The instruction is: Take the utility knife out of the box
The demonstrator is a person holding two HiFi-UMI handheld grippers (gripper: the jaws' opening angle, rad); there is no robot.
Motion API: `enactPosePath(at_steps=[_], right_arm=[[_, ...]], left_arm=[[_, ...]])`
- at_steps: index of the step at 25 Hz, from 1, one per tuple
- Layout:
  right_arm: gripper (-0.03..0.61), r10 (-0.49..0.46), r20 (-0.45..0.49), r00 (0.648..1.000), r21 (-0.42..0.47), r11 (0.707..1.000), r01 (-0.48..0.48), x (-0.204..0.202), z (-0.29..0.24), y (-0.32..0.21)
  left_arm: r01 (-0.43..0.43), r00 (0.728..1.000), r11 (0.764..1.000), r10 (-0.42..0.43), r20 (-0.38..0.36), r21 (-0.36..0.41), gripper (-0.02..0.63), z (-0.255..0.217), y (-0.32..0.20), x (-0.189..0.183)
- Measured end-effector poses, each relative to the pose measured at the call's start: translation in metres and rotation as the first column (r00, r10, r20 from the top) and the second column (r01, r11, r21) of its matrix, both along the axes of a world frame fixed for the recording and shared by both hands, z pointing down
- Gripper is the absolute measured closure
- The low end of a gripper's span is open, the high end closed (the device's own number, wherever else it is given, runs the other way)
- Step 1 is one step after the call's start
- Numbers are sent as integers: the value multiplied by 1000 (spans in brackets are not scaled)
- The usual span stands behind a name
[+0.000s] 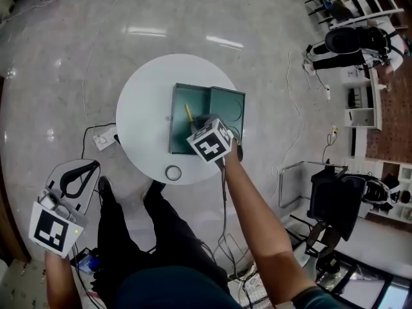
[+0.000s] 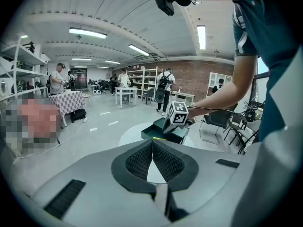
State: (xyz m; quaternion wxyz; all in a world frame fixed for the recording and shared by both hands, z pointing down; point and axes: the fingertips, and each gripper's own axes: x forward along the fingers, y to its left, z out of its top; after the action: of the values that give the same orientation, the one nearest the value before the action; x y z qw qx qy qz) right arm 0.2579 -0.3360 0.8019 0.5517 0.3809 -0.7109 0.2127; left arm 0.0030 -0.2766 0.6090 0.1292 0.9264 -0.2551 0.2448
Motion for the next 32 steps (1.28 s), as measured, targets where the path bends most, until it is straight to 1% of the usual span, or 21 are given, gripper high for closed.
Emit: enactPosePath(at_steps=[7,8,9,10,14,18,21,23,27,28,30,32], right_arm=[[536,-53,-101,993,-76,996,46,7,26,-7],[514,-55,-107,993,-98,994,44,8,29,-6],[430,-53,-112,992,-123,992,39,8,33,-4],[405,-52,-121,991,-145,989,34,8,36,-2],[407,-99,-215,972,-179,982,60,11,45,-3],[407,-137,-279,950,-243,968,68,12,62,-3],[407,-148,-292,945,-289,955,61,10,71,-3],[411,-175,-294,940,-318,945,76,7,72,-3],[490,-247,-305,920,-371,920,124,-2,75,1],[505,-255,-311,916,-377,918,128,-4,76,3],[509,-259,-320,911,-378,917,128,-9,79,3],[511,-243,-312,919,-367,923,119,-15,82,2]], left_arm=[[28,1000,999,-28,-3,-29,595,12,-3,-7],[34,999,999,-34,-3,-36,594,14,-3,-8],[42,999,998,-42,-4,-43,594,15,-2,-10],[48,999,998,-48,-6,-49,594,16,-2,-12],[52,999,997,-52,-7,-56,595,20,-4,-20],[63,998,996,-64,-11,-67,594,26,-7,-30],[77,997,994,-77,-9,-79,594,32,-8,-41],[80,997,993,-81,-6,-83,594,35,-8,-46],[80,997,993,-81,-5,-89,594,38,-9,-53],[80,997,993,-81,-6,-88,594,38,-9,-54],[81,997,993,-82,-9,-86,594,37,-10,-60],[81,997,993,-82,-10,-84,594,39,-11,-67]])
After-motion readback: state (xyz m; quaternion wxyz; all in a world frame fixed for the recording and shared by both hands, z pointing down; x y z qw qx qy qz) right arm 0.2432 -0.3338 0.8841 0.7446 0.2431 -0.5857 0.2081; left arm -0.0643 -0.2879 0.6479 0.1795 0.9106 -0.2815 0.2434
